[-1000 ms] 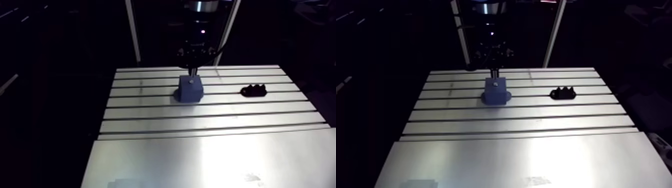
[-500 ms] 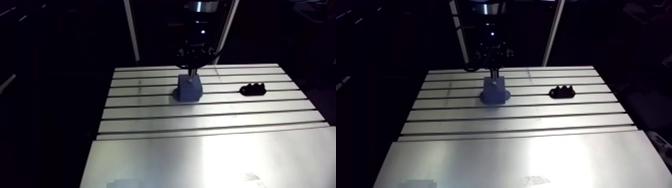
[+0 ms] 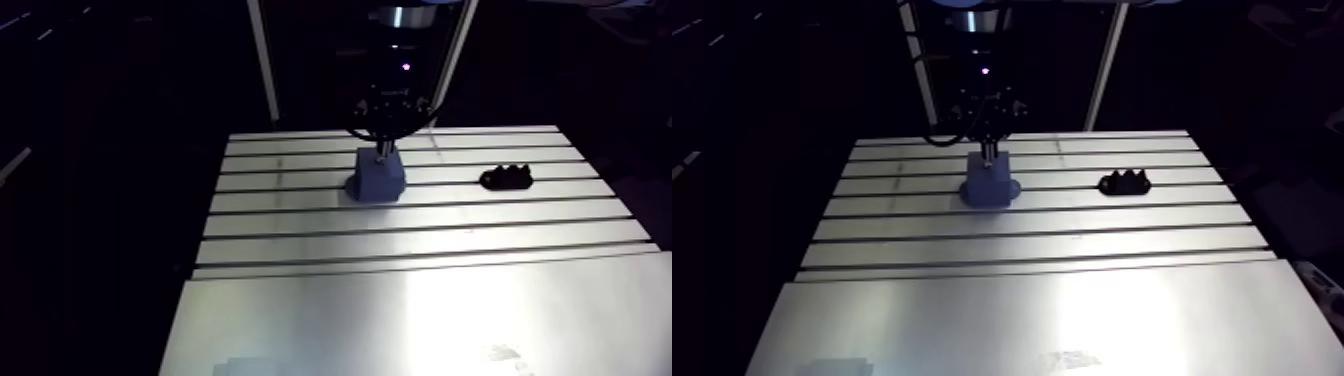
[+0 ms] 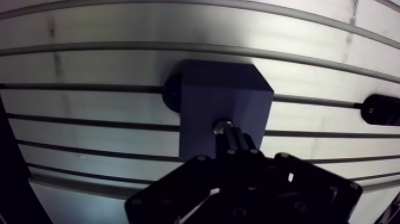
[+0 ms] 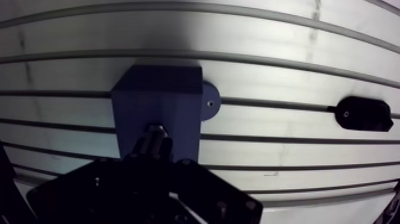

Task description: Pick up the M10 bolt and insert it into the hex recess until seated.

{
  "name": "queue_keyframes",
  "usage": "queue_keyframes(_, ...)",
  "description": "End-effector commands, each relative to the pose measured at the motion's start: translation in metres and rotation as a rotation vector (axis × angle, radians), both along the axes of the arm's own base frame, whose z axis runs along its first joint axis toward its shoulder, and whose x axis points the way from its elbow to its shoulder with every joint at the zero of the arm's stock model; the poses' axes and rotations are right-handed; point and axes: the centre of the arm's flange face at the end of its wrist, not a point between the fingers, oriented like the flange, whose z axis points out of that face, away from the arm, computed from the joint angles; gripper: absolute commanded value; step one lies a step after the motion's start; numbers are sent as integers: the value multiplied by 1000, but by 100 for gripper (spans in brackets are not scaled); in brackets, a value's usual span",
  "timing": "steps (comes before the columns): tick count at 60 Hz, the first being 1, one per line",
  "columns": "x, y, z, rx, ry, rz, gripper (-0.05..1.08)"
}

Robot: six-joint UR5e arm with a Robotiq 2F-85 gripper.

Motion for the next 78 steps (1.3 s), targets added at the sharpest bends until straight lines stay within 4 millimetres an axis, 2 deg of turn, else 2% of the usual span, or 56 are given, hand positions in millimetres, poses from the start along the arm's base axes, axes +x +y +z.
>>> queue_keyframes(1, 2, -1, -4, 0, -7, 1, 108)
queue_keyframes(54, -1, -1, -16, -14, -25, 8, 108)
queue_keyframes(65, -3, -1, -12, -16, -16, 8, 108)
queue_keyframes(78, -10, -3, 6, -43, 7, 5, 108)
